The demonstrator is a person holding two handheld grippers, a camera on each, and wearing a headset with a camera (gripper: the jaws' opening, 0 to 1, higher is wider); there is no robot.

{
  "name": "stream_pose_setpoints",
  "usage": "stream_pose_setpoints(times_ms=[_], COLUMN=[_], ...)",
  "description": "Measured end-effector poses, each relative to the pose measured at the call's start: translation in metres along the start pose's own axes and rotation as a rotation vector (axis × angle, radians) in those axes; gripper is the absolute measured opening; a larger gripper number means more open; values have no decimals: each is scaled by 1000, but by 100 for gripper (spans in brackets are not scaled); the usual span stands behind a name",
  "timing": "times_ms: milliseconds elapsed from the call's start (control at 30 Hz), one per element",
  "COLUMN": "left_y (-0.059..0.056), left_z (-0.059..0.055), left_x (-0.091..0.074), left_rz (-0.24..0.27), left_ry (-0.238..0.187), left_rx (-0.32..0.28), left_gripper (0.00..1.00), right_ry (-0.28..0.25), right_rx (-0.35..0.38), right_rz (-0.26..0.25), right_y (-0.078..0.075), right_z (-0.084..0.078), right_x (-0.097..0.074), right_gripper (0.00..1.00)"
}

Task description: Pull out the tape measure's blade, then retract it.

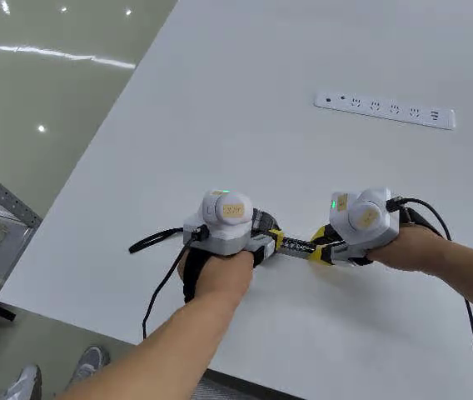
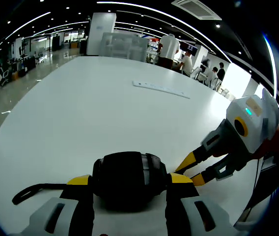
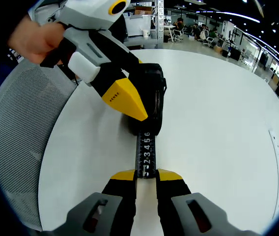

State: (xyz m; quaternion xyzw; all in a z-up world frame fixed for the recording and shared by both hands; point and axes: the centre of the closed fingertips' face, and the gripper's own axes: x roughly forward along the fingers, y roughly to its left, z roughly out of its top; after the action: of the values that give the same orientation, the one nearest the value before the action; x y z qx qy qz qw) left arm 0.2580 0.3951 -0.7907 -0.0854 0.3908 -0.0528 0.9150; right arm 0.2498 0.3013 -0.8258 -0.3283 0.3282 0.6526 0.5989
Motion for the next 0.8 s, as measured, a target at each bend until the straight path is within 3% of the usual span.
stream_pose_setpoints(times_ms=[800], left_y=[1], left_z=[0], left_x=[-1], left_rz=[-3], left_ry=[-1], left_rx=[-10], left_gripper=[54], right_ry=[-20], right_rx=[-4], right_rz=[8], right_y=[-1], right_z=[24], right_x=[16], right_gripper=[11])
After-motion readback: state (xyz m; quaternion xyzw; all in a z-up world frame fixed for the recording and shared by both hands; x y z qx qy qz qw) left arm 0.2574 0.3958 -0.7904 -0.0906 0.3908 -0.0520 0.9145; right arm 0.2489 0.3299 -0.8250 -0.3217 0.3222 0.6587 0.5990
